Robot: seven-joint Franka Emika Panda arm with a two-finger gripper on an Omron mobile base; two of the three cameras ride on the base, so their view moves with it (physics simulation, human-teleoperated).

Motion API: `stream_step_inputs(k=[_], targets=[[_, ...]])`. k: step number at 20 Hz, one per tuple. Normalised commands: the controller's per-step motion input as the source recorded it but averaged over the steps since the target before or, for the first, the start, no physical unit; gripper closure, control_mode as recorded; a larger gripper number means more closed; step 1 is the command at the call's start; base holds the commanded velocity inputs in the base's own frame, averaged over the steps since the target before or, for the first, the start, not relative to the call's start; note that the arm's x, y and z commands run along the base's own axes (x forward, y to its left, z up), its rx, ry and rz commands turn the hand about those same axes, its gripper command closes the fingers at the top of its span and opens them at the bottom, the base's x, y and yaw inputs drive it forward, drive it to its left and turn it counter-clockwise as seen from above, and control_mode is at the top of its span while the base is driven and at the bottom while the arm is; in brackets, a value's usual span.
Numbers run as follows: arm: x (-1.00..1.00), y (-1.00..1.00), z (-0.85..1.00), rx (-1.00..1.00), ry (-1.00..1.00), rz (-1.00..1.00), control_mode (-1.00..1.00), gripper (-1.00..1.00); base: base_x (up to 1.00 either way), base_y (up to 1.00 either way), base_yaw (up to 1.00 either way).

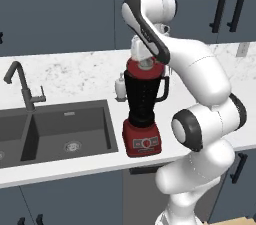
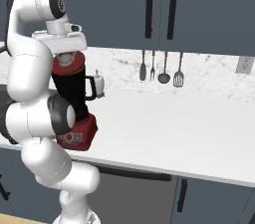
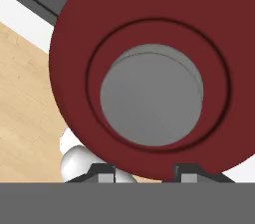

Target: Close the lid blender by securely placing the lid on top.

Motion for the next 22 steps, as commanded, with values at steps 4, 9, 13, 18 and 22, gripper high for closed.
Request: stream_step_inputs(k=[4, 9, 13, 18, 22], targets=[[0.00, 0.11, -0.39, -0.16, 0.30, 0.06, -1.00, 1.00, 0.00, 0.00, 0.00], [0.00, 0.17, -0.19, -0.08, 0.21, 0.09, -1.00, 1.00, 0.00, 0.00, 0.00], [-0.31, 0.02, 0.17, 0.00, 0.02, 0.07, -1.00, -1.00, 0.00, 0.00, 0.00], [-0.93, 0.15, 0.15, 0.00, -0.13, 0.07, -1.00, -1.00, 0.00, 0.00, 0.00], [-1.00, 0.34, -0.10, -0.06, -0.28, 0.11, -1.00, -1.00, 0.00, 0.00, 0.00]])
